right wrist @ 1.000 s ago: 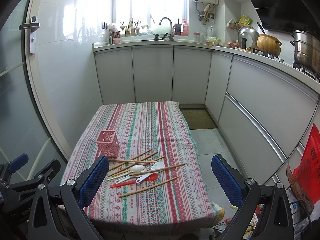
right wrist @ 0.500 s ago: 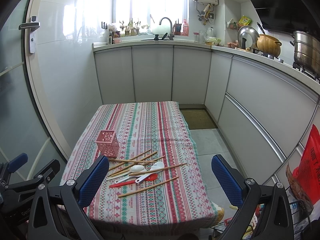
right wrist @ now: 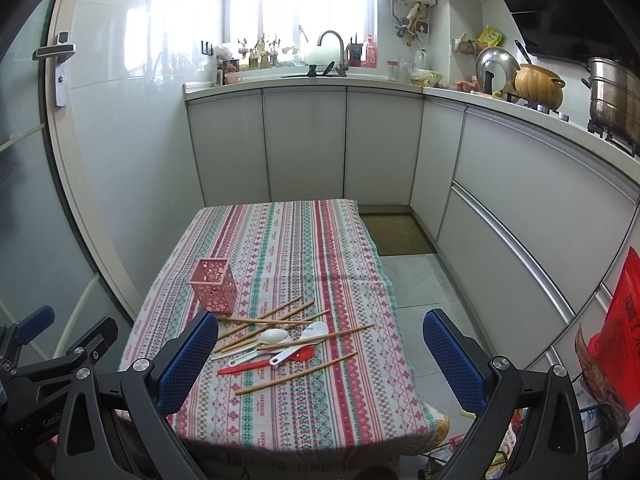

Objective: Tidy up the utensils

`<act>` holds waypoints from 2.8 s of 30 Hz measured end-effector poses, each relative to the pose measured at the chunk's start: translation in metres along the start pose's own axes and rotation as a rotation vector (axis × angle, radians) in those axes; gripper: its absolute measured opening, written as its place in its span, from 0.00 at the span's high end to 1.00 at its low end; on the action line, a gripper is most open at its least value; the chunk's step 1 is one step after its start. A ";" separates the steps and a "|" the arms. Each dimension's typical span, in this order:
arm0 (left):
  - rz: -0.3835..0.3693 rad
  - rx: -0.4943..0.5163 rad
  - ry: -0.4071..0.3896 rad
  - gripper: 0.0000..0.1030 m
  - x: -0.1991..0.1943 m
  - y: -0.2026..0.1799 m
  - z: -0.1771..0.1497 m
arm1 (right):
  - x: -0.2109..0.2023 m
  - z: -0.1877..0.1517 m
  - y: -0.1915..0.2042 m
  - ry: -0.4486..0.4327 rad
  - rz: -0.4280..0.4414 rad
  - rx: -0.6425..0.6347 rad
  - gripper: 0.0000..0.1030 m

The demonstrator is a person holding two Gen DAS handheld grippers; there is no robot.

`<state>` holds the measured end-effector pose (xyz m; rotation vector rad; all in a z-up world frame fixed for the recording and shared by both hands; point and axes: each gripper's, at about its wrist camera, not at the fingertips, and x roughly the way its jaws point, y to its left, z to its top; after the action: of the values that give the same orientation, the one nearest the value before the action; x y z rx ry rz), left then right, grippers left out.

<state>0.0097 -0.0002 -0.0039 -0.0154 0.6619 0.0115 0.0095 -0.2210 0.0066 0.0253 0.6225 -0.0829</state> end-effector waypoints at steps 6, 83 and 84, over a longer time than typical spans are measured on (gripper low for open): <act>0.014 0.020 0.045 0.01 0.028 -0.004 0.008 | 0.019 0.007 -0.004 0.025 -0.010 -0.002 0.00; -0.154 0.308 0.348 0.94 0.340 -0.132 0.054 | 0.363 -0.063 -0.134 0.788 0.206 0.539 0.25; -0.159 0.296 0.334 0.94 0.335 -0.128 0.057 | 0.365 -0.065 -0.132 0.795 0.207 0.546 0.27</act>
<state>0.3108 -0.1254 -0.1638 0.2194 0.9893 -0.2472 0.2560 -0.3750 -0.2594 0.6758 1.3709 -0.0376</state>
